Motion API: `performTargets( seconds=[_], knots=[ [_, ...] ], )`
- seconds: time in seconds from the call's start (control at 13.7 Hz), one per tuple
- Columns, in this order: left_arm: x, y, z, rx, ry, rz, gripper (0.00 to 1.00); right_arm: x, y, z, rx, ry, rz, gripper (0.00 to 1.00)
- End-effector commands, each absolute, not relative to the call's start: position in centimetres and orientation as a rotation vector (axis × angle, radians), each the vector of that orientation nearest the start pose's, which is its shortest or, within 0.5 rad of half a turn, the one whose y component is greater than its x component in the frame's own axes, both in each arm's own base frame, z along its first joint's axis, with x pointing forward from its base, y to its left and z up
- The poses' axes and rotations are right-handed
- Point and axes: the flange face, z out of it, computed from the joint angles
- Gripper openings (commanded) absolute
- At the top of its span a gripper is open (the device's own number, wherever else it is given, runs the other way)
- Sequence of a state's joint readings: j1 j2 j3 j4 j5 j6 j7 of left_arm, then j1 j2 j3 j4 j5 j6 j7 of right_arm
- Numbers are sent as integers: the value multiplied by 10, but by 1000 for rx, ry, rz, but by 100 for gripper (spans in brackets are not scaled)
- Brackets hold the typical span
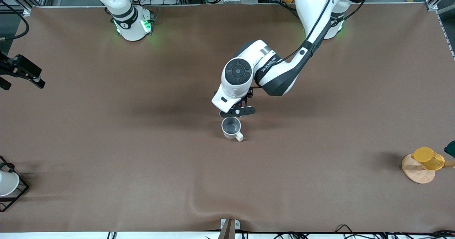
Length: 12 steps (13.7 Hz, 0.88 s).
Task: Place milk next to cup
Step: 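Lower the milk carton beside the mug and open the left gripper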
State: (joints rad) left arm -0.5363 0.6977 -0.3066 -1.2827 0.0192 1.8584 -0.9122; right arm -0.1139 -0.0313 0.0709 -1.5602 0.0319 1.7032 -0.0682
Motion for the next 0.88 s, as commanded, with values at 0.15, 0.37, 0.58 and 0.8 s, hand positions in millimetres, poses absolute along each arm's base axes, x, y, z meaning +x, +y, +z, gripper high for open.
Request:
performTargets(
  seconds=[0.15,0.37,0.58,0.8],
  knots=[
    [521,-508,378,-3189,-174,236,100,554,-23,662,-3150,-63,-262,100],
    [533,-476,455,-3230,-237,110,100,554,-20,661,-3173,-70,-258,100],
    [558,-395,543,-3247,-320,-19,100,554,-17,659,-3172,-75,-243,100],
    [576,-303,589,-3197,-314,-32,100,554,-18,659,-3172,-72,-236,100]
  ],
)
